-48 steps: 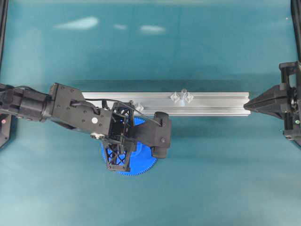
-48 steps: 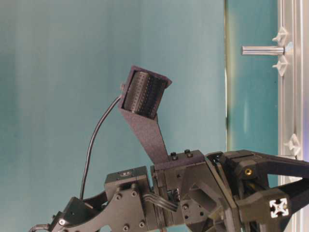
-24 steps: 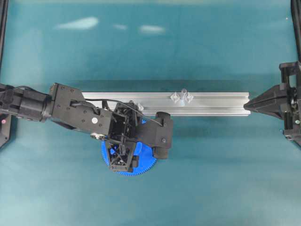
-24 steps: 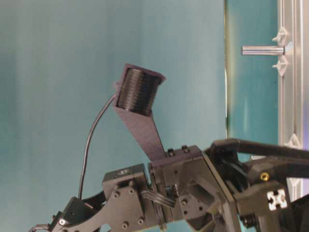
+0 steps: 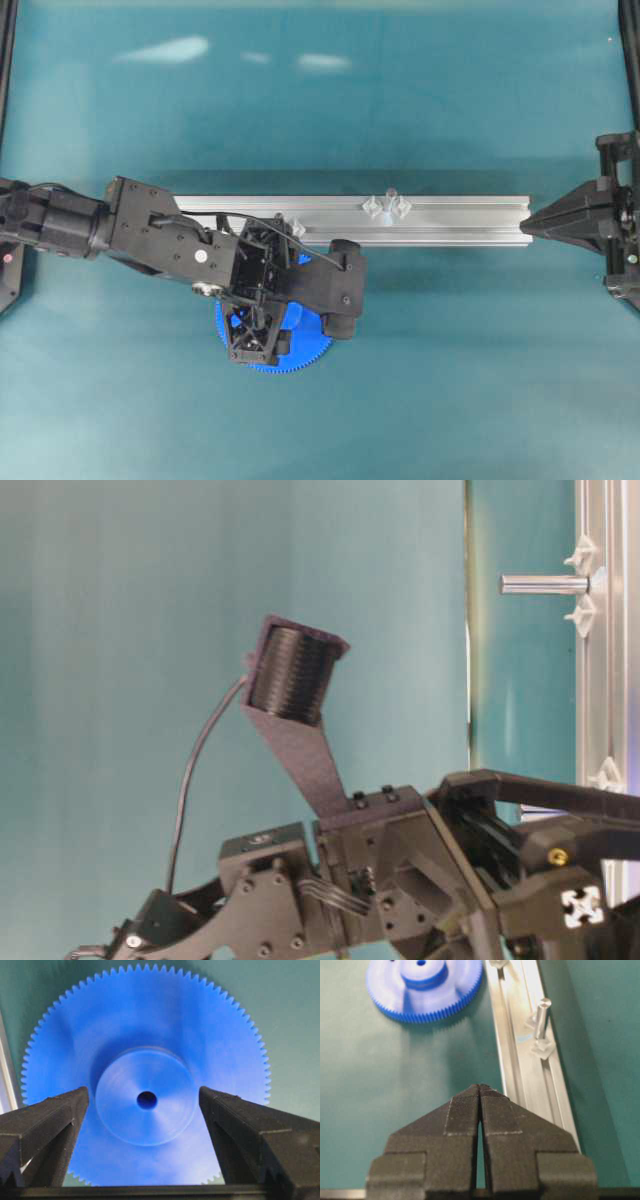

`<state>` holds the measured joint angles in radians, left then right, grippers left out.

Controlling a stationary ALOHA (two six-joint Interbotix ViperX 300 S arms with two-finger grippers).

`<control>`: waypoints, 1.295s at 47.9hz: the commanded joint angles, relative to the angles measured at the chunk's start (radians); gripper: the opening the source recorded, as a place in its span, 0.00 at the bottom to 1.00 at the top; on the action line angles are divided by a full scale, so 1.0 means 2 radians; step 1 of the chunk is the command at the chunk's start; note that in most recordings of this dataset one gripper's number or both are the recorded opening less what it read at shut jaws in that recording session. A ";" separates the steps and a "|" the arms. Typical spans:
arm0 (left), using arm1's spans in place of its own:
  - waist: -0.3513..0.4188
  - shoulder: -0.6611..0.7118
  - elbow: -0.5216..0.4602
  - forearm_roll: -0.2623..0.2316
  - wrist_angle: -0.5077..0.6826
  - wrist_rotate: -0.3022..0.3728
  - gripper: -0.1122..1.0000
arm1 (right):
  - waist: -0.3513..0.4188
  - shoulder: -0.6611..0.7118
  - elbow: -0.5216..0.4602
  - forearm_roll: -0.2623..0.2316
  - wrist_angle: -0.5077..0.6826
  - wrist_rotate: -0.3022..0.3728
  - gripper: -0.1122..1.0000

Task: Insert the large gear onto the shaft.
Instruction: 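Close the left gripper on the blue gear's hub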

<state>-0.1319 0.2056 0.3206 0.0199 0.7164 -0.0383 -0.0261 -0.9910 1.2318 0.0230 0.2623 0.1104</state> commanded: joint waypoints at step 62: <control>-0.003 0.015 0.004 0.001 -0.008 -0.014 0.94 | 0.000 0.002 -0.005 0.001 -0.002 0.005 0.12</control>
<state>-0.1350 0.2546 0.3329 0.0184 0.7026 -0.0629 -0.0261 -0.9925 1.2318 0.0230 0.2623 0.1104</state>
